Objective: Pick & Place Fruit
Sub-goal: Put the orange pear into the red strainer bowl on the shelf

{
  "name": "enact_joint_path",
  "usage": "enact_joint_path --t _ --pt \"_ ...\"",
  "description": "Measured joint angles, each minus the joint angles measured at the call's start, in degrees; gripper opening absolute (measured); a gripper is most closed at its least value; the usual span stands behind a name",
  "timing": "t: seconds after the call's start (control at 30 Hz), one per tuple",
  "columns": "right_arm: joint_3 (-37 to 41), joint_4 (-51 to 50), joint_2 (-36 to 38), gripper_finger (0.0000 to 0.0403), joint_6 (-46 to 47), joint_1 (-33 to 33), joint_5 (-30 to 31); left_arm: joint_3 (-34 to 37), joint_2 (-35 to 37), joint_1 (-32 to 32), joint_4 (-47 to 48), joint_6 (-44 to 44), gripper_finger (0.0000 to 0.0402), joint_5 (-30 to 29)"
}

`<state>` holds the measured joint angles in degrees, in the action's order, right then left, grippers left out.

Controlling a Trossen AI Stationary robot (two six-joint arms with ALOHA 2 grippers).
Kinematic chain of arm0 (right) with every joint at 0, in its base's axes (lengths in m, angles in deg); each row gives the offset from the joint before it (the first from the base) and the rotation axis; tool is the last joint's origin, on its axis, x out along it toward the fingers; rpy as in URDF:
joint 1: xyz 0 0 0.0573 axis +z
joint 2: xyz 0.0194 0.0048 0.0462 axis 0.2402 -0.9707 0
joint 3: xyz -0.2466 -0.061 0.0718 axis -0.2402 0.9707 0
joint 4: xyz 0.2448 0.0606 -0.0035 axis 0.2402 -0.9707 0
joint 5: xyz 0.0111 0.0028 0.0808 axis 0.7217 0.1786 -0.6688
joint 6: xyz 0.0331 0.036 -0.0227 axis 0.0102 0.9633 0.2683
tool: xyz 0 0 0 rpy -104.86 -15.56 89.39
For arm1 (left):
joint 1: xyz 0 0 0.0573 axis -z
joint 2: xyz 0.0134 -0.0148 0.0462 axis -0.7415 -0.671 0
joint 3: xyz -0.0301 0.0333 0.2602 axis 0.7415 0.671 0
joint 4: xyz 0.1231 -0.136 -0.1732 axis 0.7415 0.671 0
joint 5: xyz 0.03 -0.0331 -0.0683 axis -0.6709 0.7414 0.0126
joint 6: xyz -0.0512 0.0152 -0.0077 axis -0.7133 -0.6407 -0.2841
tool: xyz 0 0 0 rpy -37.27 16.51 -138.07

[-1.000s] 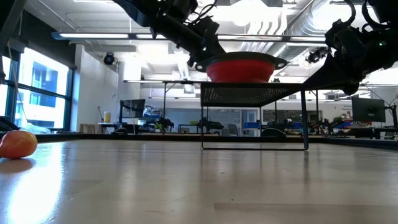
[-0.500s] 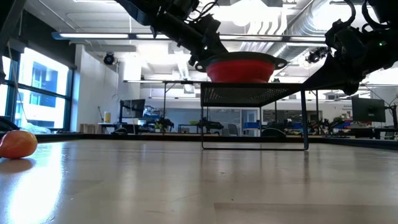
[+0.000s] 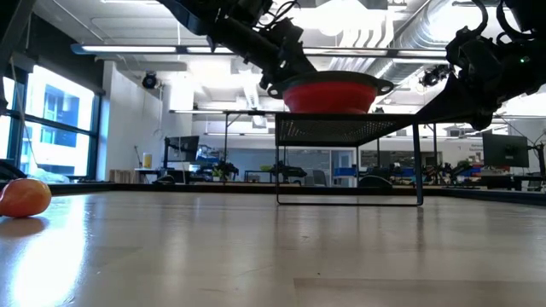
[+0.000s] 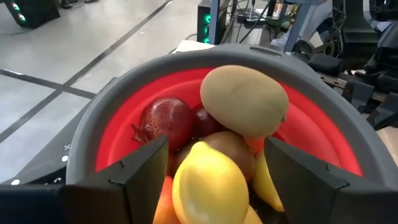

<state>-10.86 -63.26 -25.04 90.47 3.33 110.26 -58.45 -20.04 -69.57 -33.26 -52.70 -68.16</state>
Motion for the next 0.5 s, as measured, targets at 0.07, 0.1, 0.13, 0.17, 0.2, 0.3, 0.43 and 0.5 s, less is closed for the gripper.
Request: enact_joint_path --t 0.07,0.1,0.13,0.17,0.2,0.3,0.43,0.5 --pt "0.00 0.00 0.00 0.0002 0.01 -0.01 0.01 0.02 0.00 0.00 -0.33 0.00 0.0266 -0.05" --pt "0.00 -0.01 0.00 0.0002 0.00 -0.02 0.01 0.02 0.00 0.00 -0.49 0.00 0.0267 -0.10" --pt "0.00 0.00 0.00 0.0002 0.00 0.00 0.02 0.02 0.00 0.00 -0.75 0.00 0.0267 -0.10" --pt "0.00 0.00 0.00 0.0002 0.01 -0.01 0.00 0.02 0.00 0.00 -0.99 0.00 0.0268 -0.12" --pt "0.00 0.00 0.00 0.0002 0.00 0.00 0.00 0.01 0.00 0.00 -1.32 0.00 0.0268 -0.12" --pt "0.00 0.00 0.00 0.0002 0.02 0.00 -0.01 0.02 0.16 0.00 -2.40 0.33 0.0268 -0.10" --pt "0.00 0.00 0.00 0.0002 0.02 -0.02 -0.01 0.03 1.12 0.00 -3.82 2.60 0.0268 -0.09" --pt "0.00 0.00 0.00 0.0002 0.02 -0.02 0.02 0.03 1.72 0.00 -4.36 3.96 0.0268 -0.19"
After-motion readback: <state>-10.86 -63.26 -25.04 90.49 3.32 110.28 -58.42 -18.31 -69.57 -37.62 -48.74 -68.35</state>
